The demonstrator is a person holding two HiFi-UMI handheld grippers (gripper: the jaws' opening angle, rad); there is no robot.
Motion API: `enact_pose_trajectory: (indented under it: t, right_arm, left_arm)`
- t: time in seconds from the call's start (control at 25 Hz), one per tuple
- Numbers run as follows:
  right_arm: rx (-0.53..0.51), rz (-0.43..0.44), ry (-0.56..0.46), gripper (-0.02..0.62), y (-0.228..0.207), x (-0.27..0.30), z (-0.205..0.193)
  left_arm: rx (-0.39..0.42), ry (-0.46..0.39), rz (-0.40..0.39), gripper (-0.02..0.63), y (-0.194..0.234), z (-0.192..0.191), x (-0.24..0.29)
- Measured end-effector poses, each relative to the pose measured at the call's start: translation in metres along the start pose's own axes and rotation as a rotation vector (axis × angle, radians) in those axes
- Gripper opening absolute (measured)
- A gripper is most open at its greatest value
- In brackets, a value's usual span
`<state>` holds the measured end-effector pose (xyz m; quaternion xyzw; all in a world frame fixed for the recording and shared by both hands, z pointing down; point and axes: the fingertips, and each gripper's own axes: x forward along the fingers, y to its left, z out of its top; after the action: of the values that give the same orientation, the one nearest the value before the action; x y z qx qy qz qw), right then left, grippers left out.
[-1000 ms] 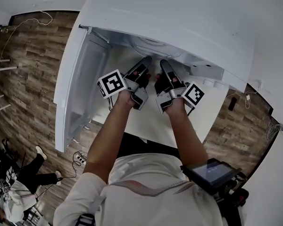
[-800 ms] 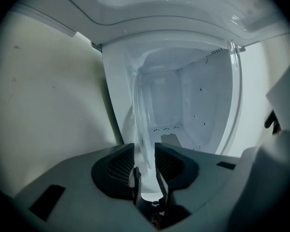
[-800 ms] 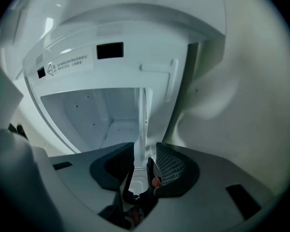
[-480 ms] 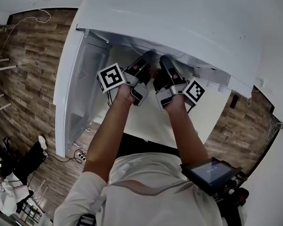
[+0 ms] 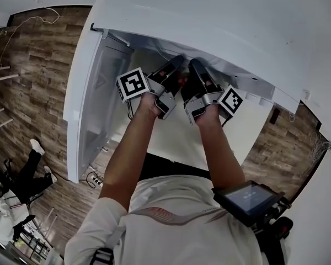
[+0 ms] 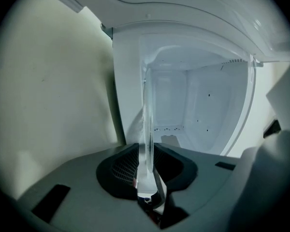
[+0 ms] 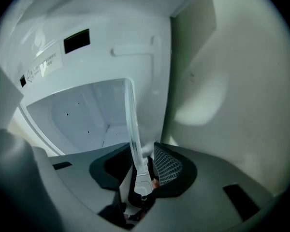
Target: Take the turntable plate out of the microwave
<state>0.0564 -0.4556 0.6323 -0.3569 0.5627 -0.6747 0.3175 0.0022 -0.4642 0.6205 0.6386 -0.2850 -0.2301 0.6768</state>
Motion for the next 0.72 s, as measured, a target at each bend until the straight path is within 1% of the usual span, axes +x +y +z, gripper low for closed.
enact_pose_trajectory:
  t: [0.12,0.2,0.4,0.52,0.72]
  right_arm:
    - [0.02,0.014,-0.004,0.128,0.002,0.0,-0.002]
    - [0.019,0.022,-0.001,0.1,0.004,-0.002,-0.002]
    - [0.015,0.042,0.016,0.062,0.008,-0.001,-0.002]
    - [-0.024,0.062,0.017,0.04,0.012,-0.001,-0.003]
    - [-0.095,0.092,-0.013,0.038,0.015,-0.005,0.0]
  left_arm:
    - [0.001,0.019,-0.015,0.087,-0.002,-0.001,0.0]
    - [0.005,0.035,-0.023,0.055,-0.005,-0.003,0.001]
    - [-0.042,0.035,-0.042,0.048,-0.006,-0.005,-0.001]
    - [-0.01,0.024,-0.093,0.047,-0.01,-0.006,-0.002]
    - [0.016,0.0,-0.133,0.048,-0.012,-0.008,-0.002]
